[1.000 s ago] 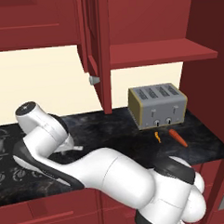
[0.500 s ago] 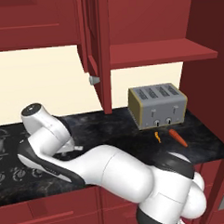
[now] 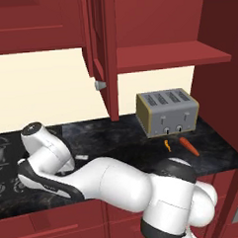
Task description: Pick the pan from the cabinet and place it on the stove. Then turn on the stove burner for the pan.
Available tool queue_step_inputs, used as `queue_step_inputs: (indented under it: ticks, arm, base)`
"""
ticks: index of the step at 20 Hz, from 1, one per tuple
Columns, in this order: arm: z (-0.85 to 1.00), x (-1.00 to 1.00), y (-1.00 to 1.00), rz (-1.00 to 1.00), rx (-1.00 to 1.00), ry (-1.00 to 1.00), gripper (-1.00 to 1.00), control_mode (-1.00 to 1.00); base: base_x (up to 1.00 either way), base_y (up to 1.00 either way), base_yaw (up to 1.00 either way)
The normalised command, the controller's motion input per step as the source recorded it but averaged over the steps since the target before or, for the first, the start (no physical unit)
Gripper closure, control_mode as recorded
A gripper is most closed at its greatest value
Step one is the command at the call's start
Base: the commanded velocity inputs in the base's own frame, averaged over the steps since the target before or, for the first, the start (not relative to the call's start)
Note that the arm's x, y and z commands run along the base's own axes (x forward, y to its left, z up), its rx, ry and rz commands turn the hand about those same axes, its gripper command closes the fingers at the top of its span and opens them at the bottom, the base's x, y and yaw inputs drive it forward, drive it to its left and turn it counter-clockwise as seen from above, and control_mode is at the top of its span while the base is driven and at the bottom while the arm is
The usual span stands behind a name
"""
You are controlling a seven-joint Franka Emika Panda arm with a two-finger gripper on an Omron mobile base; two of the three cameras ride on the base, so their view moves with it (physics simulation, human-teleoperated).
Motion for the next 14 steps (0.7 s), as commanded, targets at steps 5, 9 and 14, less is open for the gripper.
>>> queue_step_inputs:
  ticks: [5, 9, 14]
  arm:
    - [-0.19, 0.13, 0.13, -0.03, 0.00, 0.00, -1.00, -1.00]
    - [-0.11, 0.23, 0.03, -0.02, 0.00, 0.00, -1.00, -1.00]
    - [-0.16, 0.25, 0.00, 0.00, 0.00, 0.02, -1.00, -1.00]
  base:
    - [0.00, 0.00, 0.00]
    - [0.00, 0.00, 0.00]
    - [0.00, 0.00, 0.00]
